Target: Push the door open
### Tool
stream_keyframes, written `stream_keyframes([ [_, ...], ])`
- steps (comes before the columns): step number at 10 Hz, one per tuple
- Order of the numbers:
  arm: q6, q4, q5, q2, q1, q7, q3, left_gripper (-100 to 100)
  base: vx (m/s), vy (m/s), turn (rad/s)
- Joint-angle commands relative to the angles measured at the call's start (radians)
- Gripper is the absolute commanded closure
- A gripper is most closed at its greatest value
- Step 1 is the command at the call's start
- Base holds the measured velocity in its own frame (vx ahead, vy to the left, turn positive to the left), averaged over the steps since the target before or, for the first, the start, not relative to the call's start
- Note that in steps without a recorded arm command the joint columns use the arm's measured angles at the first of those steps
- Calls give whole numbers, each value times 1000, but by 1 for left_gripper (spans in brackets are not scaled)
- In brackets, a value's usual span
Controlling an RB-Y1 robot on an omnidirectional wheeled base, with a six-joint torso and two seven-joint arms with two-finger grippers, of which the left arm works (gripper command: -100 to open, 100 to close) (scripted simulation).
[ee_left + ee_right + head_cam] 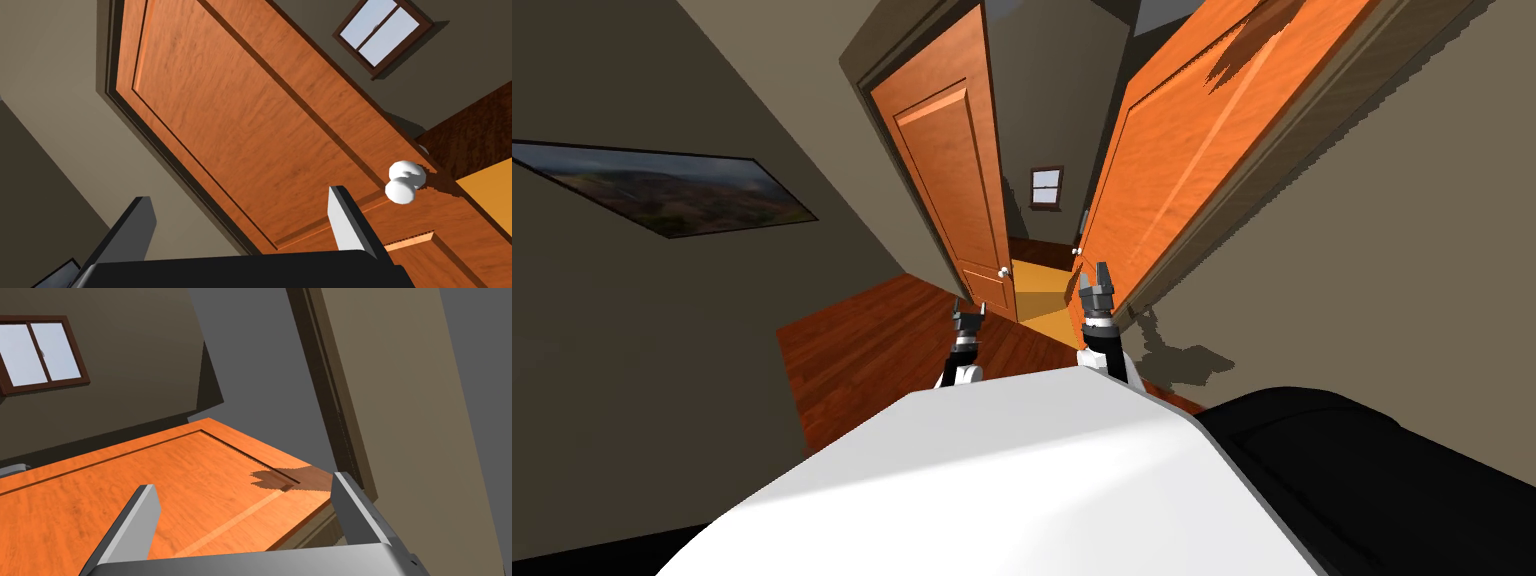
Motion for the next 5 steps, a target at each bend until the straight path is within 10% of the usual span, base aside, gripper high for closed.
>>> stream_keyframes([
  [1,-6,36,18,-1,-17,24,-12,-100,108,72,-88],
  [5,-30,115,58,1,-44,77,-41,-100,75,58,-109],
])
